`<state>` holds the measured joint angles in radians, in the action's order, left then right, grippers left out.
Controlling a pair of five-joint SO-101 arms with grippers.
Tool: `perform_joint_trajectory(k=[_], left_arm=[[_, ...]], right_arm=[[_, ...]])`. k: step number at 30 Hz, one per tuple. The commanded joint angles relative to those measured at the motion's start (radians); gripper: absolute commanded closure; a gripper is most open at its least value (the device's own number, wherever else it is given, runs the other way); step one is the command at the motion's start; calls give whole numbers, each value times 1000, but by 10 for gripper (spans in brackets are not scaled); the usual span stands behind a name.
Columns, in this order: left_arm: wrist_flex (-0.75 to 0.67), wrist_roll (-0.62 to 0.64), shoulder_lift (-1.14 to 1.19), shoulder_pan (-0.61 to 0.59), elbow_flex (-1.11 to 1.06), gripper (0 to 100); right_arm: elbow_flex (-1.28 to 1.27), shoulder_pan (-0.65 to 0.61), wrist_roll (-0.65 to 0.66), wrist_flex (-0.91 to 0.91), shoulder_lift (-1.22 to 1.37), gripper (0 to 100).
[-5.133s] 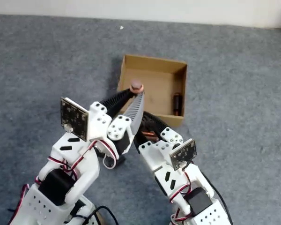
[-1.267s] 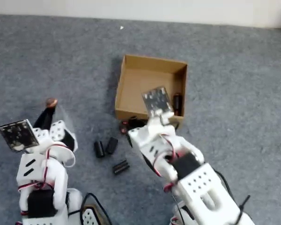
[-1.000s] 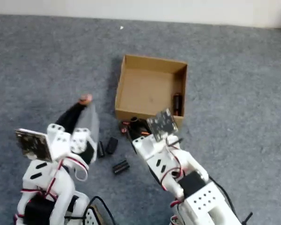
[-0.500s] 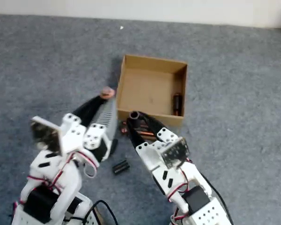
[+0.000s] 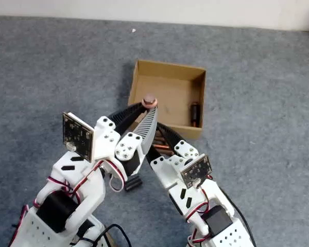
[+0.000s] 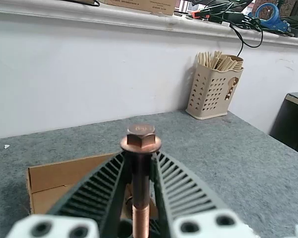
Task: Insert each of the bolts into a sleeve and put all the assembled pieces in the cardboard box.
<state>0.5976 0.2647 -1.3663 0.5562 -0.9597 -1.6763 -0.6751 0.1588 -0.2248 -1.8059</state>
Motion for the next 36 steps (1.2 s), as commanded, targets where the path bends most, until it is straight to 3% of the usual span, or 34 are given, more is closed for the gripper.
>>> perform_joint_trajectory(k=[1, 7, 16, 23, 36], left_arm=[[-43, -18, 5, 8, 58, 993], [-97, -15, 5, -90, 36, 993], [-144, -11, 5, -87, -85, 993], [-137, -15, -5, -10, -137, 993], [-132, -15, -7, -4, -145, 990]], right_arm=[[-107, -8, 11, -1, -27, 995], [-107, -8, 9, -1, -27, 995], [-108, -8, 9, -1, -27, 995], [-108, -7, 9, -1, -27, 995], [-108, 25, 5, -1, -24, 995]])
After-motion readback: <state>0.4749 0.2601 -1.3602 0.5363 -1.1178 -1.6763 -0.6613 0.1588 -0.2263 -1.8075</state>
